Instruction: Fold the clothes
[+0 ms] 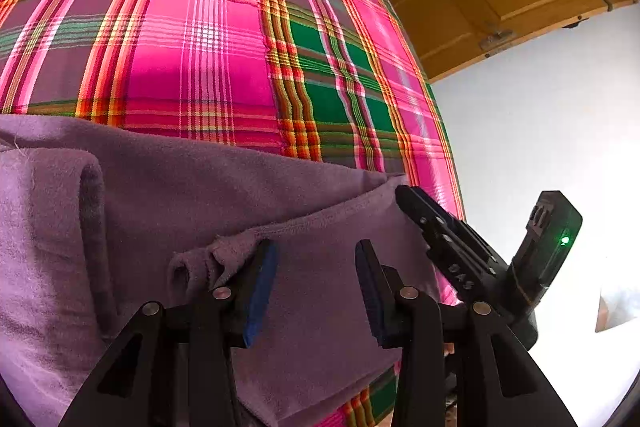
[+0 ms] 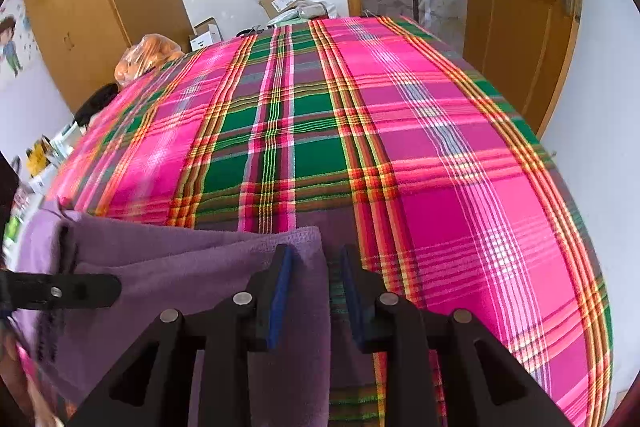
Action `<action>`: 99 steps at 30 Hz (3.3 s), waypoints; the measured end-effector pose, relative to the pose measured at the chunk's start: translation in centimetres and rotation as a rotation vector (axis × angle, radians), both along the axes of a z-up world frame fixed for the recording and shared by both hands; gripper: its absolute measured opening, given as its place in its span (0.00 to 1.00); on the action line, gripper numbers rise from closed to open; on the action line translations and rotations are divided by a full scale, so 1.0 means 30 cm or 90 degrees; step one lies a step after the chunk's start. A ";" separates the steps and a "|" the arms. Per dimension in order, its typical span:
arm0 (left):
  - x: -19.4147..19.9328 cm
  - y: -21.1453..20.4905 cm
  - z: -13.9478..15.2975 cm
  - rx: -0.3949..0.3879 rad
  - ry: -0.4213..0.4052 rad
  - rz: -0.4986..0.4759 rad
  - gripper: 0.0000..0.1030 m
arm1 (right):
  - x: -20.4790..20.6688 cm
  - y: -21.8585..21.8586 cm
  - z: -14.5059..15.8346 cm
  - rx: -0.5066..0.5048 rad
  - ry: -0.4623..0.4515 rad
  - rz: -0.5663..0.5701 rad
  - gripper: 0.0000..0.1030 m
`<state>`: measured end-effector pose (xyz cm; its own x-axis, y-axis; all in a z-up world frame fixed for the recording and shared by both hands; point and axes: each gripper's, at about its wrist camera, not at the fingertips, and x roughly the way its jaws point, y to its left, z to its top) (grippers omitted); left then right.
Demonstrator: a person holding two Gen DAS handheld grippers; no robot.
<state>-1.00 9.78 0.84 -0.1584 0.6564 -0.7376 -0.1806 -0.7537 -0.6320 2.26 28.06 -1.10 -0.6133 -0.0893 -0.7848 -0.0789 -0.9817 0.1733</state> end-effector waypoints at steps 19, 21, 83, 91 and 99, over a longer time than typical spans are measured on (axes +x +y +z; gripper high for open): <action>-0.002 0.001 -0.005 0.009 0.020 -0.016 0.41 | 0.367 -0.016 0.001 0.086 0.068 -0.048 0.25; -0.002 0.002 -0.004 0.005 0.020 -0.016 0.41 | 0.390 -0.029 0.031 0.063 0.100 -0.046 0.25; 0.286 -0.947 0.040 0.032 0.024 0.242 0.41 | 0.295 -0.749 0.124 0.053 0.171 0.222 0.29; 0.320 -1.004 -0.017 0.032 0.001 0.258 0.41 | 0.280 -0.854 0.010 0.078 0.095 0.265 0.29; 0.351 -1.036 -0.049 0.041 -0.007 0.245 0.41 | 0.341 -0.862 0.055 0.121 0.127 0.239 0.30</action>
